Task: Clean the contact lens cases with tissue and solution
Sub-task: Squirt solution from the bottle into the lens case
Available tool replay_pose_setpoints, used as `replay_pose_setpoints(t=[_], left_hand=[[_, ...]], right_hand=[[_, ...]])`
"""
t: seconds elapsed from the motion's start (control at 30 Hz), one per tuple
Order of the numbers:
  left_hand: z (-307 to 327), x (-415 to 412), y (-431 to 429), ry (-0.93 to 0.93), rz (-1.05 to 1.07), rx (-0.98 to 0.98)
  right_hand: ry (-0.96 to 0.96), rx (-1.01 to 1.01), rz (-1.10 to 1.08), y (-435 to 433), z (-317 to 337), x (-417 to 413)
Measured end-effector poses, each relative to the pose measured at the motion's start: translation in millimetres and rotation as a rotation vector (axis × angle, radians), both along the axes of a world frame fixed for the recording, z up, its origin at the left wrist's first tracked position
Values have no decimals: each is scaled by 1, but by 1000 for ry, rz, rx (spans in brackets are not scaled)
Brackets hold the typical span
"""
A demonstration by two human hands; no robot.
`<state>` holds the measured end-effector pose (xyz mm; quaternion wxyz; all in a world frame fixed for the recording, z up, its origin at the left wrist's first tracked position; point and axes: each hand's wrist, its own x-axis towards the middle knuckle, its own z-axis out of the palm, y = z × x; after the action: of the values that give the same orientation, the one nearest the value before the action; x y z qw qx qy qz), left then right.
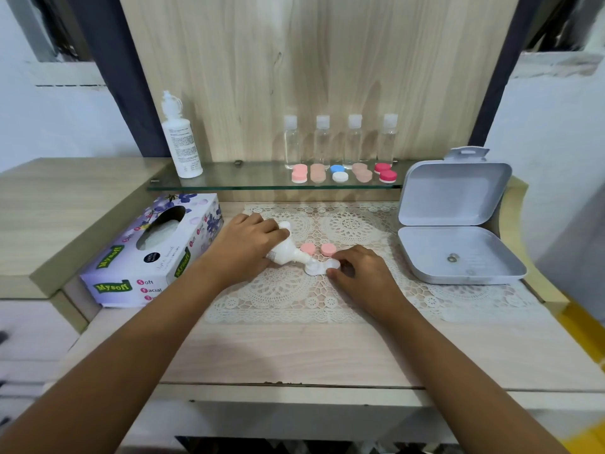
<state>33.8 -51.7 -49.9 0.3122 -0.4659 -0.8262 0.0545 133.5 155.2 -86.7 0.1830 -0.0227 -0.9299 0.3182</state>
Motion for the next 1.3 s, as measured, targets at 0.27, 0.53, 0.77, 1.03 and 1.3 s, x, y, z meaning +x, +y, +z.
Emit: replay_pose_setpoints(t=[0.27, 0.53, 0.77, 1.03, 1.3], left_hand=[[4, 0, 10, -11, -22, 36], [2, -3, 21, 8, -48, 40], [1, -2, 25, 29, -64, 30], [0, -3, 25, 13, -51, 34], [1, -2, 25, 30, -58, 25]], right_hand=[[-9, -44, 8, 0, 2, 0], [-32, -77, 13, 2, 0, -3], [-45, -75, 21, 3, 1, -4], [-41, -80, 16, 3, 1, -4], [-47, -63, 16, 3, 3, -4]])
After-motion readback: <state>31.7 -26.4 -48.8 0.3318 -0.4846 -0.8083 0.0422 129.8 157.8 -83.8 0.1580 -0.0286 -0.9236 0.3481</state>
